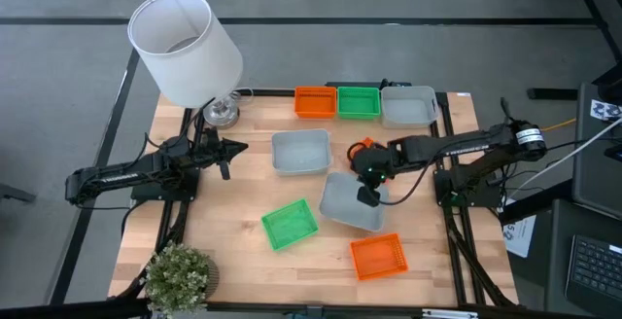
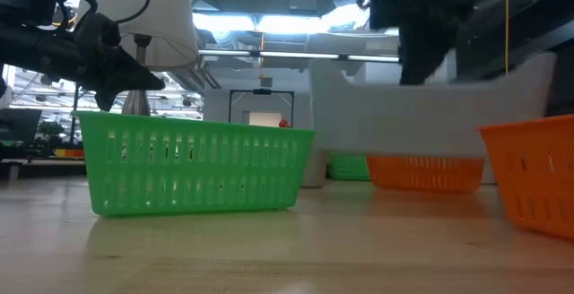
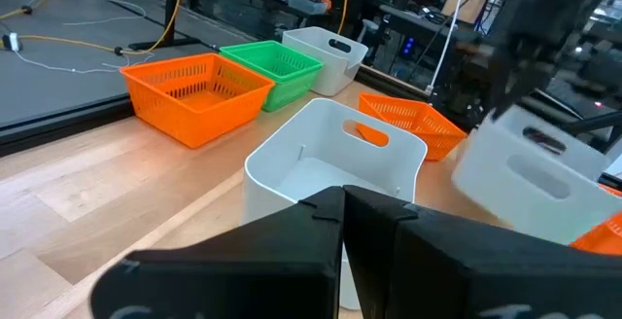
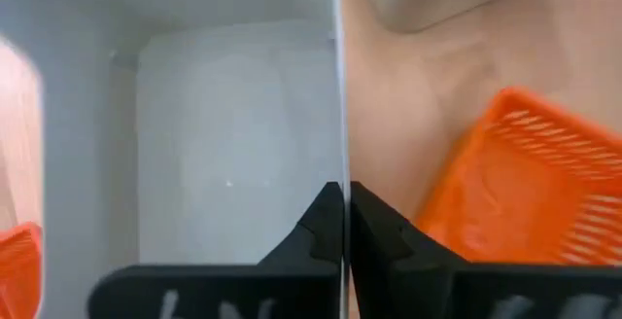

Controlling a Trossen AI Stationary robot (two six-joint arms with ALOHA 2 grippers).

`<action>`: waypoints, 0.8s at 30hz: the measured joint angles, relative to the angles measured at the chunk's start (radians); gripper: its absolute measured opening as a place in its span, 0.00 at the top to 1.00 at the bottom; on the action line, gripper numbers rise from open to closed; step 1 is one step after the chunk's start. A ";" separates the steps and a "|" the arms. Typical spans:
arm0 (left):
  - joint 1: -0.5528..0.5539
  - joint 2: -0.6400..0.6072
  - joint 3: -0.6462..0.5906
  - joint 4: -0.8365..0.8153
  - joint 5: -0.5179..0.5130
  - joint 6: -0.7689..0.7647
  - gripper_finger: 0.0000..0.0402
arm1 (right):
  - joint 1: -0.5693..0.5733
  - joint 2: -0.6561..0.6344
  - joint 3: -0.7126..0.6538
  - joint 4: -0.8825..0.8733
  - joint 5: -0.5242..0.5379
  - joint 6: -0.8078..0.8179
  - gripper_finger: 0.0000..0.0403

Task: Stack baskets by color
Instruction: Stack the bottom gray bin on the top gray bin

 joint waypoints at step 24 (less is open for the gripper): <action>0.000 0.000 0.000 0.000 0.000 0.001 1.00 | -0.476 0.000 0.729 -0.509 0.505 -0.617 1.00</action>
